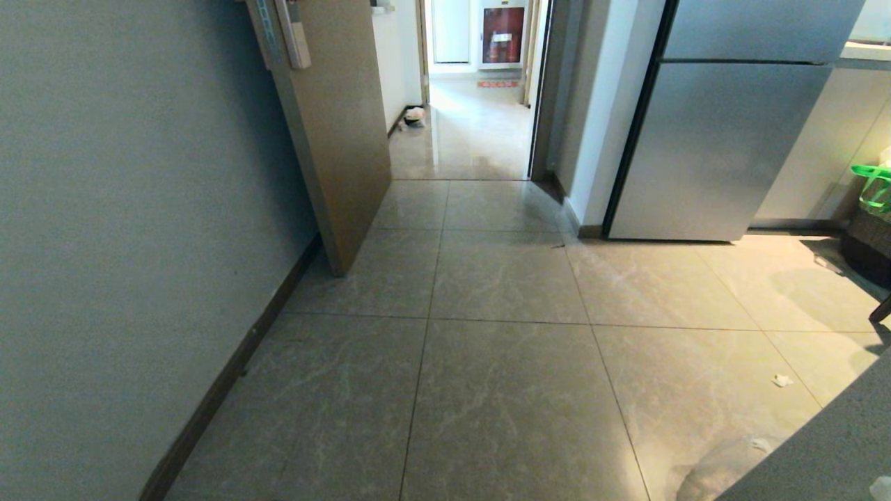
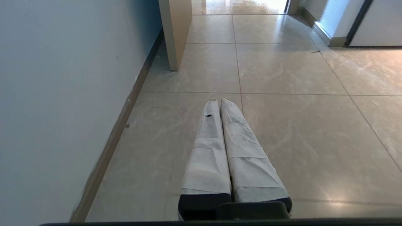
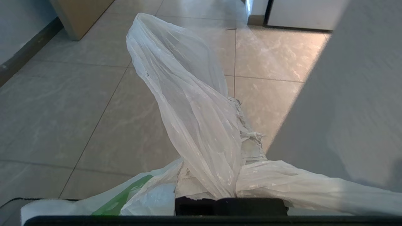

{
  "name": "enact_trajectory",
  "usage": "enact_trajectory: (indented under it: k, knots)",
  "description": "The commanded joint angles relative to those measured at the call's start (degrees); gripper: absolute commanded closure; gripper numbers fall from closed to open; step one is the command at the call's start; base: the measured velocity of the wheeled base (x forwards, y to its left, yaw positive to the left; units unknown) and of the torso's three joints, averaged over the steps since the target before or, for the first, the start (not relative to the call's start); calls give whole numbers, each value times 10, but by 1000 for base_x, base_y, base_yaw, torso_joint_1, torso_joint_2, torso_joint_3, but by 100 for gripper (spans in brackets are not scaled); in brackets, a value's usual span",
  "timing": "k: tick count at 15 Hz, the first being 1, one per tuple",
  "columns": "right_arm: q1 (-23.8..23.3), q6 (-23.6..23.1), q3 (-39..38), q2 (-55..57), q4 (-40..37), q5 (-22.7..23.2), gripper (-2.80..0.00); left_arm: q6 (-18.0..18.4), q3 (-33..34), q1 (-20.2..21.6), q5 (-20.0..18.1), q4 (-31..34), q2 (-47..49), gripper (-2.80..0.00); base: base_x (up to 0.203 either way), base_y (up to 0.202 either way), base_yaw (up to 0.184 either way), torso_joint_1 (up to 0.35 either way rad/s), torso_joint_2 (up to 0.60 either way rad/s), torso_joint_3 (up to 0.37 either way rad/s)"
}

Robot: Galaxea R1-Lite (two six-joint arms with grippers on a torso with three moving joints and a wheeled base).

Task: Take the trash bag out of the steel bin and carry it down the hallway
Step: Put the trash bag at the door

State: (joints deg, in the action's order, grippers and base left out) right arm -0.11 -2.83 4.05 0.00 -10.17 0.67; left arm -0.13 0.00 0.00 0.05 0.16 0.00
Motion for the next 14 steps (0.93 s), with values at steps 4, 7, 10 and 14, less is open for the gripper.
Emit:
enact_trajectory:
  k: [4, 7, 10, 14]
  knots:
    - [0, -2, 0, 1, 0, 0, 0, 0, 0, 0, 0, 0, 0, 0, 187, 0, 2, 0, -1, 5]
    - [0, -1, 0, 1, 0, 0, 0, 0, 0, 0, 0, 0, 0, 0, 186, 0, 0, 2, 4, -4]
    - [0, -1, 0, 1, 0, 0, 0, 0, 0, 0, -1, 0, 0, 0, 190, 0, 0, 0, 2, 1]
    - [0, -1, 0, 1, 0, 0, 0, 0, 0, 0, 0, 0, 0, 0, 190, 0, -1, 6, 3, 3]
